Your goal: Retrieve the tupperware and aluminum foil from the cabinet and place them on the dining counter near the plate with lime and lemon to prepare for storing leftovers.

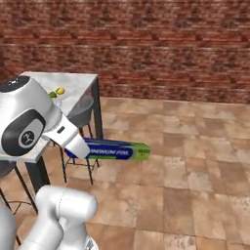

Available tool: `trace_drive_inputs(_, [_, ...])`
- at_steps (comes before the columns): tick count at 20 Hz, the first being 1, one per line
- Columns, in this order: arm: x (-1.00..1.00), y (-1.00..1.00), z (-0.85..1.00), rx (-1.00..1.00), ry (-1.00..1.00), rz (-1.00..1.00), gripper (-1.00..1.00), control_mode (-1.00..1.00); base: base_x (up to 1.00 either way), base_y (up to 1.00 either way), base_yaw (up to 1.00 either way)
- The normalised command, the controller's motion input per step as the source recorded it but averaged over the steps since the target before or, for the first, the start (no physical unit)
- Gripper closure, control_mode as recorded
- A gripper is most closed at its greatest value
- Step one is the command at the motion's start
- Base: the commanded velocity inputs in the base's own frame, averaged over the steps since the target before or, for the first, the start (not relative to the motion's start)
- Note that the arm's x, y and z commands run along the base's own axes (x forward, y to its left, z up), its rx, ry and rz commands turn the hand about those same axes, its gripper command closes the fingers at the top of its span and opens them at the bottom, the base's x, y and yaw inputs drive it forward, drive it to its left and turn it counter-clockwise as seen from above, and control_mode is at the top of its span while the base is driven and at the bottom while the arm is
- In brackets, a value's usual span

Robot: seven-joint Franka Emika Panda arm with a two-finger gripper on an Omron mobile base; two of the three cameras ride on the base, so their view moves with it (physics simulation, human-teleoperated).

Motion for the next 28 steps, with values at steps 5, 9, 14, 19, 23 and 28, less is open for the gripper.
trace_drive_inputs(5, [0.00, 0.00, 0.00, 0.00, 0.00, 0.00, 1.00, 1.00, 1.00, 0.32, -0.27])
trace_drive_inputs(9, [0.00, 0.00, 0.00, 0.00, 0.00, 0.00, 1.00, 1.00, 1.00, 0.06, -0.03])
trace_drive_inputs(14, [0.00, 0.00, 0.00, 0.00, 0.00, 0.00, 1.00, 1.00, 1.00, -0.01, 0.17])
trace_drive_inputs(19, [0.00, 0.00, 0.00, 0.00, 0.00, 0.00, 1.00, 1.00, 1.00, -0.09, 0.47])
trace_drive_inputs(23, [0.00, 0.00, 0.00, 0.00, 0.00, 0.00, 1.00, 1.00, 1.00, -0.21, 0.63])
trace_drive_inputs(28, [0.00, 0.00, 0.00, 0.00, 0.00, 0.00, 1.00, 1.00, 1.00, -0.28, 0.67])
